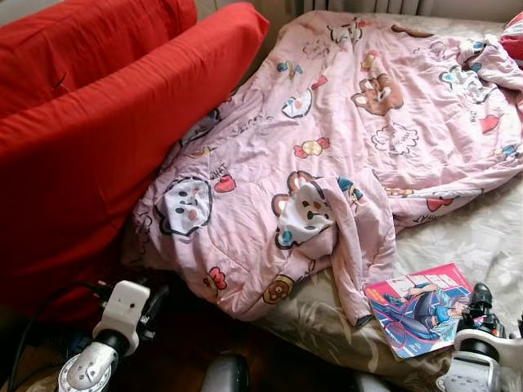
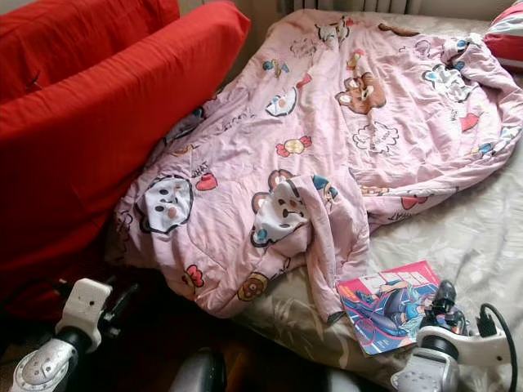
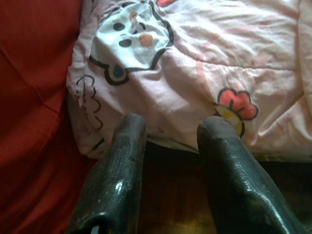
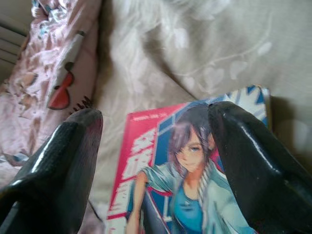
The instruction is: Clean up the room
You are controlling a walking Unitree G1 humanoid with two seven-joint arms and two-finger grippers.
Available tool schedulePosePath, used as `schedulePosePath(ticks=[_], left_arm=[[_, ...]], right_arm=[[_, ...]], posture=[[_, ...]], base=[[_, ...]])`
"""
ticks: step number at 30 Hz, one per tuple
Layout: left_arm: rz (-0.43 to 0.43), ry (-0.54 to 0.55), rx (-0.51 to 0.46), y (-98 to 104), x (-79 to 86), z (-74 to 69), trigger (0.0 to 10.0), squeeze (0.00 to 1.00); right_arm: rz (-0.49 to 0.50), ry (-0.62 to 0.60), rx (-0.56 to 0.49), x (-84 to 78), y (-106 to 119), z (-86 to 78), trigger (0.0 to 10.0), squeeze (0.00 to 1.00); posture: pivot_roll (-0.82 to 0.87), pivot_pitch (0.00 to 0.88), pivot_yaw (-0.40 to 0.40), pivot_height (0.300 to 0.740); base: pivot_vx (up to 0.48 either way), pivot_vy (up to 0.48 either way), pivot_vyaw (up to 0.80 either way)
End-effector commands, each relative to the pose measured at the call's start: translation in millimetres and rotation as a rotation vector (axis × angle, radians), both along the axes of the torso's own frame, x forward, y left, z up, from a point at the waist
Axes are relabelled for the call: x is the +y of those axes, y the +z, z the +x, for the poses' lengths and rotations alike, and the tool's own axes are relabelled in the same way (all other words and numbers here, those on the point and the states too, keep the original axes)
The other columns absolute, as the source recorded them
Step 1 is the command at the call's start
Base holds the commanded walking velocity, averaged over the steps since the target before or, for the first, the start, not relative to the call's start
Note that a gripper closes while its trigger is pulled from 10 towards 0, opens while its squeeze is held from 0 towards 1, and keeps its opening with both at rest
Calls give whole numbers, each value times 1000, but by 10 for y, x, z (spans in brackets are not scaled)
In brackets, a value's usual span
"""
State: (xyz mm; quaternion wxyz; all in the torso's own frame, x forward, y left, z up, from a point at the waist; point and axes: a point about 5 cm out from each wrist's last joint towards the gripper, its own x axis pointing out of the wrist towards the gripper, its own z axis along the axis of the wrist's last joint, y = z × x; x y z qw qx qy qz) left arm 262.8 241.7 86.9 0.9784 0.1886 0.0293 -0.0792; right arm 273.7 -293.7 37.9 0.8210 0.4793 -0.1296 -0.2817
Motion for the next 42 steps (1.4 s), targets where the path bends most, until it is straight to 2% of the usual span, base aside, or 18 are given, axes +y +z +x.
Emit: schedulePosePath(ticks=[1,9,16,21,23,24,25,28,35,36,42], left_arm=[[33,21,25,-20,91,-71,10000,0],[39,23,34,-13,96,-112,10000,0],[48,30,40,-5,132,-141,10000,0],[53,36,49,3,154,-191,10000,0],[55,37,54,2,158,-202,10000,0],[55,37,54,2,158,-202,10000,0],[56,38,55,3,163,-208,10000,0],[59,40,58,6,168,-216,10000,0],[61,45,62,6,164,-214,10000,0],[61,47,62,2,162,-213,10000,0],[59,51,62,-6,152,-212,10000,0]], right_arm=[[66,-53,58,-1,-175,-145,10000,0],[133,-73,113,76,-336,-241,10000,0],[149,-57,134,128,-387,-252,10000,0],[153,41,112,254,-387,-172,10000,0],[155,169,83,427,-381,-78,10000,0],[155,169,83,427,-381,-78,10000,0],[147,214,70,503,-374,-45,10000,0],[143,260,60,594,-371,-11,10000,0],[144,249,65,577,-368,-9,10000,0],[141,244,65,560,-365,-11,235,0],[134,231,63,508,-354,-20,0,0]], posture=[[128,301,144,616],[141,320,150,616],[148,331,153,616],[160,347,159,616],[163,350,162,616],[163,350,162,616],[165,351,162,616],[170,351,162,616],[168,349,156,616],[165,347,153,616],[162,346,150,616]], base=[[0,0,0],[0,0,0],[0,0,0],[0,0,0],[0,0,0],[0,0,0],[0,0,0],[0,0,0],[0,0,0],[0,0,0],[0,0,0]])
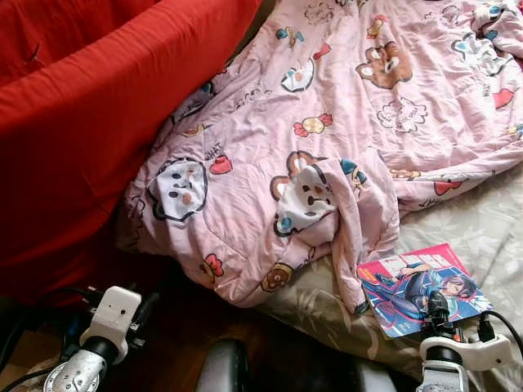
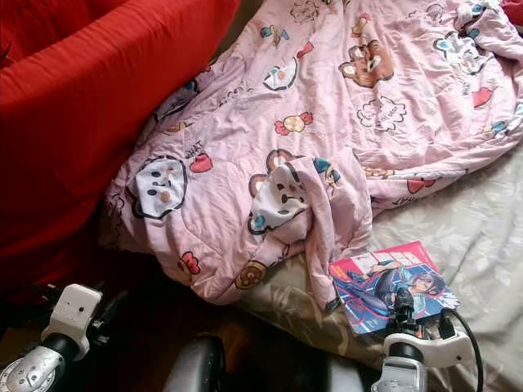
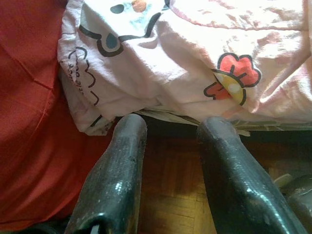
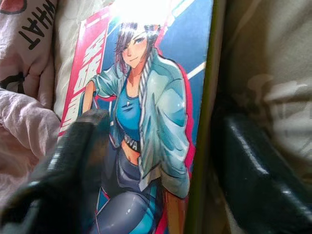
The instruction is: Clean up the room
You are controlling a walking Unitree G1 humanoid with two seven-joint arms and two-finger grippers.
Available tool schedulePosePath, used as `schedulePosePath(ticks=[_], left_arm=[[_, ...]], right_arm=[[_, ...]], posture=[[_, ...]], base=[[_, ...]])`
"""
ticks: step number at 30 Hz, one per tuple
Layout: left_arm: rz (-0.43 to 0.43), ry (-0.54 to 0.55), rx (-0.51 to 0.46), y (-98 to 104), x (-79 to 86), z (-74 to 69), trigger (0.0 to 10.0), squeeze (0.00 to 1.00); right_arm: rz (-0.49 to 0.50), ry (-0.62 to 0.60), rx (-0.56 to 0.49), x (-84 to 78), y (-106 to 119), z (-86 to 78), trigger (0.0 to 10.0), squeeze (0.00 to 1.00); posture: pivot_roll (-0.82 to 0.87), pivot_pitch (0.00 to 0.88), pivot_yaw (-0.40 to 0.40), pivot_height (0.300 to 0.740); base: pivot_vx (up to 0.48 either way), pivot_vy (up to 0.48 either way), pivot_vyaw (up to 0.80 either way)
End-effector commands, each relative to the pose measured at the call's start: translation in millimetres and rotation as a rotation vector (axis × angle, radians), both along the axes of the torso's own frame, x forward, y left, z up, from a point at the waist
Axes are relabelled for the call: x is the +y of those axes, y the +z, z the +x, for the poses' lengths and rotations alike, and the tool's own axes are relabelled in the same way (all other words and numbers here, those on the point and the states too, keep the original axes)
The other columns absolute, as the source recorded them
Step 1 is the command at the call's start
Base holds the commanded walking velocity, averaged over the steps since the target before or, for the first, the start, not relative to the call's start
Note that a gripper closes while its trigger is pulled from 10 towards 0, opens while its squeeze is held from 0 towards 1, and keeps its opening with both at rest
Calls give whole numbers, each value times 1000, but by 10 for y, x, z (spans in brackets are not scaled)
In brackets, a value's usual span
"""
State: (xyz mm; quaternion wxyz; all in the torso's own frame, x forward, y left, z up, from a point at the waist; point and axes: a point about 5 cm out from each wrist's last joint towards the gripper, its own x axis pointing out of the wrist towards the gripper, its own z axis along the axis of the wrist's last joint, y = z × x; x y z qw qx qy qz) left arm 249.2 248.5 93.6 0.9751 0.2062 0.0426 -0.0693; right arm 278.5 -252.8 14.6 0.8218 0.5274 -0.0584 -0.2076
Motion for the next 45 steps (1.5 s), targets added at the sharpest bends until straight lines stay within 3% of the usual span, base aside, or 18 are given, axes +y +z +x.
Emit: schedulePosePath(ticks=[1,13,28,34,39,45], left_arm=[[20,29,42,-76,82,-74,10000,0],[21,36,41,-96,68,-22,10000,0],[6,46,24,-124,17,115,10000,0],[4,62,12,-136,41,171,10000,0],[-3,68,8,-165,18,216,10000,0],[-24,89,-4,-202,-10,285,10000,0]], right_arm=[[30,28,45,95,-117,-65,0,0],[22,31,24,116,-50,12,0,0],[-107,43,0,117,93,99,0,0],[-224,36,-8,113,172,75,0,0],[-302,5,22,58,169,-38,0,0],[-476,56,56,98,239,-76,0,0]], posture=[[161,343,149,616],[156,318,138,616],[125,257,114,616],[104,221,101,616],[77,190,89,616],[45,142,62,616]], base=[[0,0,0],[0,0,0],[0,0,0],[0,0,0],[0,0,0],[0,0,0]])
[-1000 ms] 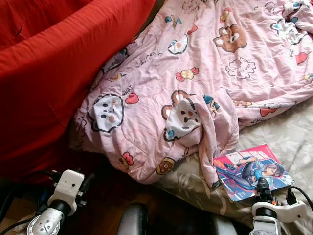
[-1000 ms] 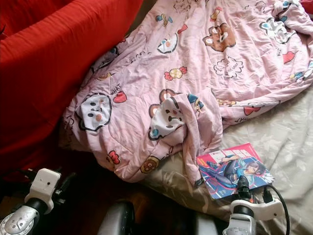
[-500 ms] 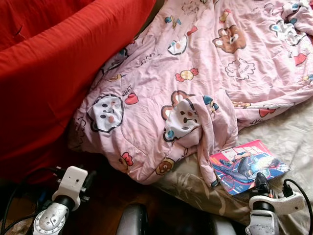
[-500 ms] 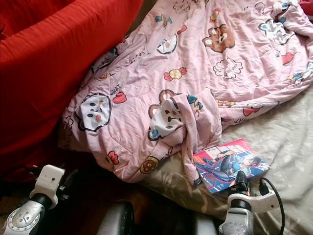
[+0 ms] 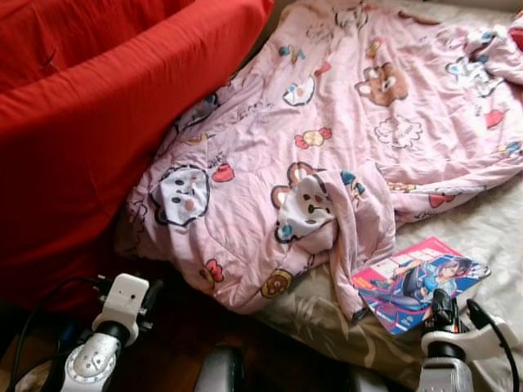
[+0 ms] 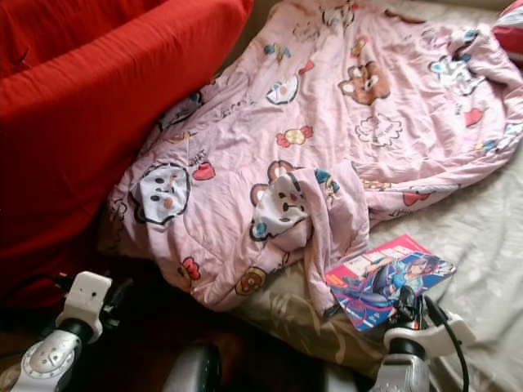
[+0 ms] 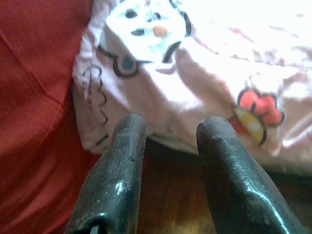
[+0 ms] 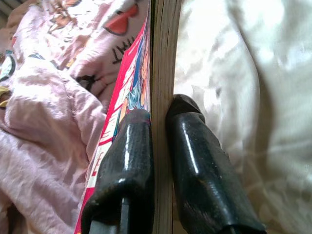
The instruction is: Clean up the room
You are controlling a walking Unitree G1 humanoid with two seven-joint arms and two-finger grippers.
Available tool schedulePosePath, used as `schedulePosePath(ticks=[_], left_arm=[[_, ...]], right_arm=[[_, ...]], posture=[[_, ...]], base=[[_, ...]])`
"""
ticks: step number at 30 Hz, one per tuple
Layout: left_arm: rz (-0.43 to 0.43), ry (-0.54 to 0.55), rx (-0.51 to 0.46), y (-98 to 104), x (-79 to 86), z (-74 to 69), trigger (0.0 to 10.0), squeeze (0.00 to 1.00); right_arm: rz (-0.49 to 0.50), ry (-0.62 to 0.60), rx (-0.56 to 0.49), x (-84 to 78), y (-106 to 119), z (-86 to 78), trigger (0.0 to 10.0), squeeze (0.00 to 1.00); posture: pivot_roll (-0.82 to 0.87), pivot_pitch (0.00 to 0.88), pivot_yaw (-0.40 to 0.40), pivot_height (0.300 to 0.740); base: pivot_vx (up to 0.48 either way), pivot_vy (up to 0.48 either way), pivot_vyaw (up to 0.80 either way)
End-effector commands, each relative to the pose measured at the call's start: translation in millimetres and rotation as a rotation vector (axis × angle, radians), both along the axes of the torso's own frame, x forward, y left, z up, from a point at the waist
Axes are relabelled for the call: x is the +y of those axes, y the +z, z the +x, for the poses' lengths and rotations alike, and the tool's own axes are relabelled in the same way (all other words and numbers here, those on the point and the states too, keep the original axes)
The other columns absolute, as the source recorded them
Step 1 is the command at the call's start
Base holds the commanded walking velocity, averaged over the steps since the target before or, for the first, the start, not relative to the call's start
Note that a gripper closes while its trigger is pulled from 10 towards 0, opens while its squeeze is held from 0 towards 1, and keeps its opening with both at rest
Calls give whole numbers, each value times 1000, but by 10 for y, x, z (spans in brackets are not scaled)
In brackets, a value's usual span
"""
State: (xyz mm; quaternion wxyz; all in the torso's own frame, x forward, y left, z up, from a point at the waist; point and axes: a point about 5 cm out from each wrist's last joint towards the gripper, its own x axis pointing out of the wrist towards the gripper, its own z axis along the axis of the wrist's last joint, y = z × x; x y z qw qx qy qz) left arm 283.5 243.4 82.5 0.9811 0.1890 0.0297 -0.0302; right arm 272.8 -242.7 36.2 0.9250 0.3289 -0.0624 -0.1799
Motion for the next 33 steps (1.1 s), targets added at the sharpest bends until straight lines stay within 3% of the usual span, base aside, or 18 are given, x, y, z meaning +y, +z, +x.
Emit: schedulePosePath(ticks=[1,8,9,15,20,27,33], left_arm=[[-3,28,27,-95,30,-32,10000,0],[-82,87,10,-156,1,-10,10000,0],[-101,101,8,-170,3,-14,10000,0],[-208,164,2,-258,-46,-19,10000,0],[-224,183,1,-309,-89,-11,10000,0],[-230,199,-6,-297,-59,22,10000,0],[-229,237,62,-453,12,-41,10000,0]], right_arm=[[-107,28,-8,26,102,19,0,0],[-286,131,-5,157,278,150,0,0],[-315,148,1,183,298,173,10000,0],[-496,259,11,372,428,274,10000,0],[-567,297,-5,445,490,275,10000,0],[-559,282,24,451,484,318,10000,0],[-544,270,51,401,449,329,10000,0]], posture=[[37,126,51,616],[18,81,18,616],[14,70,9,616],[1,20,-26,616],[-5,0,-40,620],[8,0,-42,664],[8,0,-40,704]], base=[[0,0,0],[0,0,0],[0,0,0],[0,0,0],[0,0,0],[0,0,0],[0,0,0]])
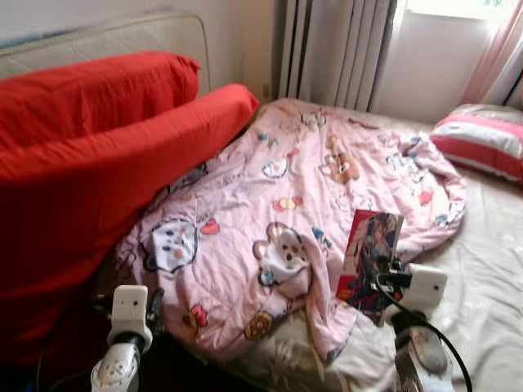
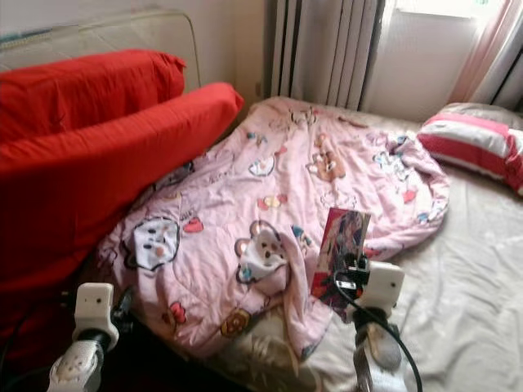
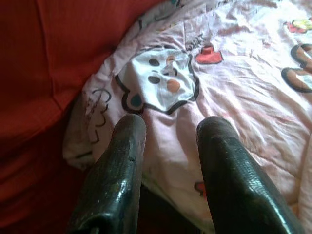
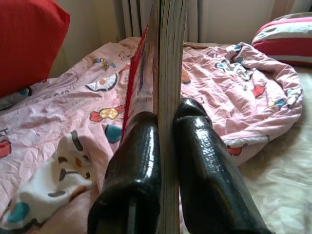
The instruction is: Clean up the room
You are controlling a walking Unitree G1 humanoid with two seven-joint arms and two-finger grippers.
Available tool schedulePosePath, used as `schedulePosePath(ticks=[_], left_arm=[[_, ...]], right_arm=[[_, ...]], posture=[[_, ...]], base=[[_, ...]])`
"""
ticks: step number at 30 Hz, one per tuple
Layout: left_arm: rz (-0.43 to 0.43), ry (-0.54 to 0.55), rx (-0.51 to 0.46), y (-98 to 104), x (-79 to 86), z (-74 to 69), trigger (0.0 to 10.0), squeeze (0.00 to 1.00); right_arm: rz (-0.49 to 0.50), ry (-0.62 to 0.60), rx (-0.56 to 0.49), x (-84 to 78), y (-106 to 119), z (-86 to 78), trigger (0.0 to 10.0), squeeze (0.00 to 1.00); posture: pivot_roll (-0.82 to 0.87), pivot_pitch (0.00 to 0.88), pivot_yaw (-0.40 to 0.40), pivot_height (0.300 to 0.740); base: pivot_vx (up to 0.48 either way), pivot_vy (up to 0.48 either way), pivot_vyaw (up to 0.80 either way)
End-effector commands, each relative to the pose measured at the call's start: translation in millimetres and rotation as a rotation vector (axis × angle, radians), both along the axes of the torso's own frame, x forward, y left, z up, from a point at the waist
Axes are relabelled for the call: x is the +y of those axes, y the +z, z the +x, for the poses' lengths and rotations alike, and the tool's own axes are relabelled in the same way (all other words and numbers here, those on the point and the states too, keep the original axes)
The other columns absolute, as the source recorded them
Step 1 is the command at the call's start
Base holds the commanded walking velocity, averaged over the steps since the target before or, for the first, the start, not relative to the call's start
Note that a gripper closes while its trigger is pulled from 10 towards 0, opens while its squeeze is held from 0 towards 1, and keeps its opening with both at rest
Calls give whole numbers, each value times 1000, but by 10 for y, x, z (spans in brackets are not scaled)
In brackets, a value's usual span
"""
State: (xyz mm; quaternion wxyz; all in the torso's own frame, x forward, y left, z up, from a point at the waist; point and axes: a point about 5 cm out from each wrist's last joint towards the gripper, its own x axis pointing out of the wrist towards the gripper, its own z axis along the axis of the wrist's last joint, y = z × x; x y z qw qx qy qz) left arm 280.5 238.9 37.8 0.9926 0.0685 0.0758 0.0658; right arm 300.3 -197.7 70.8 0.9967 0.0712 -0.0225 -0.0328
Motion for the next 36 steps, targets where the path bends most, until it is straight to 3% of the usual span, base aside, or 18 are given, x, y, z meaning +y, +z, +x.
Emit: schedulePosePath(ticks=[1,6,12,20,27,36], left_arm=[[-3,40,46,-86,98,-58,10000,0],[-33,106,156,-281,216,-189,10000,0],[-98,166,306,-513,282,-356,10000,0],[-146,200,483,-804,185,-614,10000,0],[-164,203,551,-933,134,-780,10000,0],[-140,187,619,-1011,137,-906,10000,0]], right_arm=[[26,-40,-30,-95,86,51,10000,0],[23,-41,-17,-78,51,34,10000,0],[31,-45,-1,-88,6,21,10000,0],[27,-59,29,-167,-35,34,10000,0],[40,-52,118,-161,-236,-47,10000,0],[61,-84,129,-190,-304,-97,10000,0]], posture=[[5,0,-39,714],[-8,0,-33,740],[-8,0,-41,740],[-11,0,-49,740],[-9,0,-44,740],[-21,0,-30,740]], base=[[0,0,0],[0,0,0],[0,0,0],[0,0,0],[0,0,0],[0,0,0]])
